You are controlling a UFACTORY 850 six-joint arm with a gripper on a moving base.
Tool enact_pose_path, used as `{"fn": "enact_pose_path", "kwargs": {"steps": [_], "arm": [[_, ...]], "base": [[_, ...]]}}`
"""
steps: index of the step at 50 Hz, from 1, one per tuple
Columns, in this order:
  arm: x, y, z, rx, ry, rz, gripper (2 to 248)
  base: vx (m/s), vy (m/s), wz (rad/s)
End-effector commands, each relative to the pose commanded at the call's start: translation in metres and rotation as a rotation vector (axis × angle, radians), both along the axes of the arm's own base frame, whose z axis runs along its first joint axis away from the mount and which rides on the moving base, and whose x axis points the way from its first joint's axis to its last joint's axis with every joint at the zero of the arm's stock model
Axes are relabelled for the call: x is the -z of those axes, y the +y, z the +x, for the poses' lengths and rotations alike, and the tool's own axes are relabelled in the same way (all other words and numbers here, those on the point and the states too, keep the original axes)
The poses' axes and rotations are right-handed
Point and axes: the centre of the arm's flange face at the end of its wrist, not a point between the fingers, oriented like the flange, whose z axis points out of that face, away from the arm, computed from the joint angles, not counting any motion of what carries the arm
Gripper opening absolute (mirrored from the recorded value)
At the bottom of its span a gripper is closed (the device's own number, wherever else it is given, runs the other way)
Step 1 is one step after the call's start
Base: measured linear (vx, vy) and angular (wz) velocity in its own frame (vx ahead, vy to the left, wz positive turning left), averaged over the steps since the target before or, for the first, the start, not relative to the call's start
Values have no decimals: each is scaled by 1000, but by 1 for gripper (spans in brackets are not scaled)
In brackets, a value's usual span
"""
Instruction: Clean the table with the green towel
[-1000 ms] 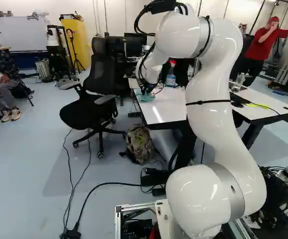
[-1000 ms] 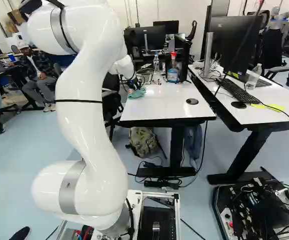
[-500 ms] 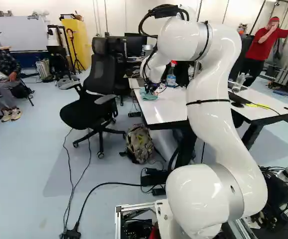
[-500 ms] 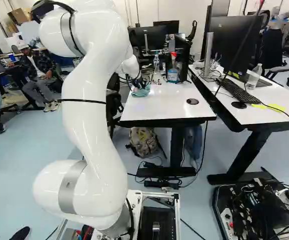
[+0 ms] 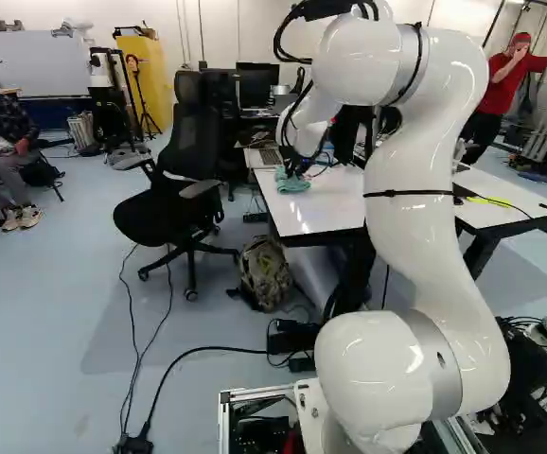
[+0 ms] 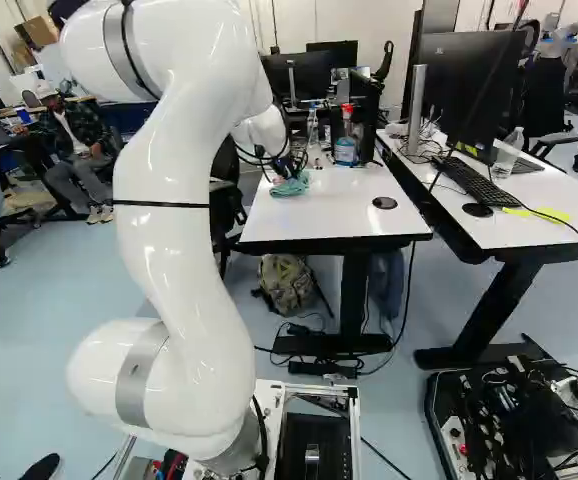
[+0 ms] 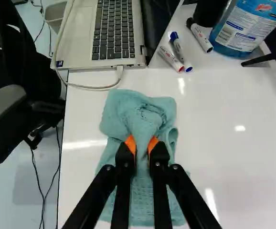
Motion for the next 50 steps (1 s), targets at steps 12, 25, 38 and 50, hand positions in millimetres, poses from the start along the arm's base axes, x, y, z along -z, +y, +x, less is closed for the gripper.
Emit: {"fn": "enact_pose_path", "kwargs": {"steps": [12, 25, 38, 50], "arm": [[-17, -8, -26, 15, -6, 0, 48], [-36, -17, -54, 33, -17, -1, 48], [-53, -28, -82, 56, -32, -3, 48], [-54, -41, -101, 82, -24, -2, 48]], "base": [[0, 0, 0], [0, 0, 0], [0, 0, 0], [0, 0, 0]]}}
